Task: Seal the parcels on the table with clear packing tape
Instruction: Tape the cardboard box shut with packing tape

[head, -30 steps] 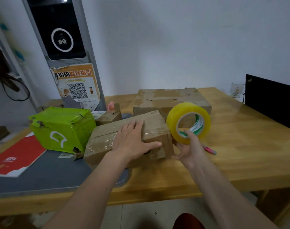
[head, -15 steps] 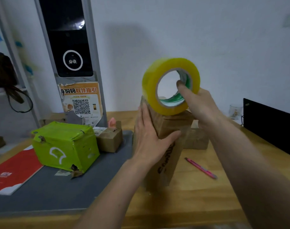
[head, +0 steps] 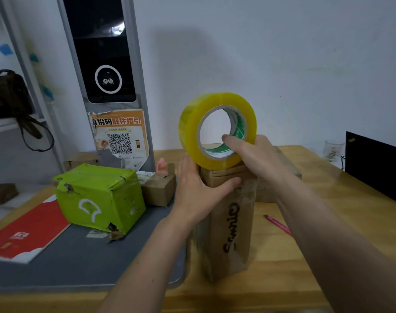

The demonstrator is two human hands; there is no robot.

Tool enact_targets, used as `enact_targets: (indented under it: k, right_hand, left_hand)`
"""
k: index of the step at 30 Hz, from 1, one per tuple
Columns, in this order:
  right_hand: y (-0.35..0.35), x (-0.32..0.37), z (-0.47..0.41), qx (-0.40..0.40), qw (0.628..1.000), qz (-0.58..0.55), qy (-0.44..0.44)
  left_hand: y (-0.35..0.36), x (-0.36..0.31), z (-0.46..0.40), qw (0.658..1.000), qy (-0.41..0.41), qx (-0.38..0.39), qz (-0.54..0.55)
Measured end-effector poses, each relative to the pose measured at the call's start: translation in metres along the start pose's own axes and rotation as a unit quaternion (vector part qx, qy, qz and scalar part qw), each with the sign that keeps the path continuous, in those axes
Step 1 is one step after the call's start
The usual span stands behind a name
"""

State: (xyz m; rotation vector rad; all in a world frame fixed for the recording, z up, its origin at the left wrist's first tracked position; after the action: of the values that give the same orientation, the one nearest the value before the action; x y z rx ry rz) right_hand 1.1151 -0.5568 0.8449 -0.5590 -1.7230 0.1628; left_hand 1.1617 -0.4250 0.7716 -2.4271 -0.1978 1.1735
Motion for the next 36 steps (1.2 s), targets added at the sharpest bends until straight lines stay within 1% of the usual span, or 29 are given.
enact_targets:
  k: [3,5,7,9,10,12,15,17,18,19,21,26,28,29,30,32,34,36]
  right_hand:
    - [0.001,0.004,-0.006,-0.033,0.998,0.050,-0.021]
    - [-0.005,0.003,-0.010,-0.056,0.997,0.036,-0.025]
    - [-0.016,-0.007,-0.013,-0.066,0.997,-0.031,-0.013]
    - [-0.024,-0.018,-0.013,-0.076,0.990,-0.110,0.035]
    - [-0.027,-0.022,-0.012,-0.085,0.985,-0.139,0.054]
    - [-0.028,-0.028,-0.012,-0.099,0.979,-0.170,0.058]
    - [-0.016,-0.030,-0.010,-0.072,0.970,-0.226,0.062]
    - [-0.008,-0.034,-0.010,-0.045,0.965,-0.250,0.067]
    - [-0.006,-0.038,-0.013,-0.039,0.965,-0.250,0.069]
    - [-0.005,-0.040,-0.015,-0.038,0.965,-0.249,0.073]
    - [-0.004,-0.038,-0.014,-0.052,0.968,-0.235,0.076]
    - [-0.018,-0.035,-0.013,-0.105,0.982,-0.153,0.043]
    - [-0.027,-0.033,-0.015,-0.097,0.982,-0.149,0.064]
    - [-0.032,-0.035,-0.017,-0.073,0.980,-0.168,0.073]
    - [-0.036,-0.037,-0.020,-0.046,0.974,-0.211,0.076]
    - [-0.040,-0.046,-0.021,-0.009,0.945,-0.313,0.091]
    - [-0.039,-0.059,-0.020,-0.002,0.909,-0.402,0.114]
    - [-0.032,-0.068,-0.020,-0.002,0.867,-0.485,0.114]
  left_hand:
    - [-0.005,0.003,0.004,1.000,-0.001,0.014,0.001]
    - [-0.009,0.006,0.006,1.000,0.008,0.010,-0.003]
    - [-0.011,0.009,0.007,1.000,0.011,0.008,-0.012]
    - [-0.010,0.010,0.005,0.999,0.016,0.028,-0.026]
    - [-0.009,0.009,0.004,0.998,0.017,0.040,-0.036]
    - [-0.007,0.008,0.002,0.997,0.015,0.051,-0.054]
    - [-0.014,-0.002,-0.003,0.994,-0.023,0.082,-0.068]
    - [-0.018,-0.015,-0.007,0.985,-0.045,0.096,-0.138]
    - [-0.019,-0.023,-0.009,0.979,-0.044,0.094,-0.173]
    - [-0.018,-0.030,-0.010,0.978,-0.042,0.086,-0.186]
    - [-0.012,-0.040,-0.009,0.981,-0.045,0.078,-0.170]
    - [-0.004,-0.040,-0.014,0.971,-0.054,0.081,-0.218]
    - [-0.004,-0.039,-0.016,0.970,-0.069,0.093,-0.212]
    - [-0.004,-0.039,-0.015,0.971,-0.072,0.098,-0.206]
    - [-0.005,-0.038,-0.015,0.971,-0.073,0.101,-0.203]
    - [-0.006,-0.038,-0.013,0.971,-0.074,0.104,-0.202]
    - [-0.006,-0.039,-0.013,0.969,-0.072,0.112,-0.207]
    - [-0.005,-0.038,-0.013,0.969,-0.070,0.115,-0.207]
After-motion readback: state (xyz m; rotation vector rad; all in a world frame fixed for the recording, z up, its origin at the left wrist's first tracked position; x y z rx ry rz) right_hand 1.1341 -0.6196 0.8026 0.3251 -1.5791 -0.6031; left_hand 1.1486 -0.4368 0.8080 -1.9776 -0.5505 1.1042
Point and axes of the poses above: each hand's wrist, its own z-axis away from the middle knuckle, its own y-axis out of the palm, x = y × z, the point moved 2 cm from there along -z, towards the middle knuckle, and after that the axes turned 10 degrees about x, right-handed, at the moved point
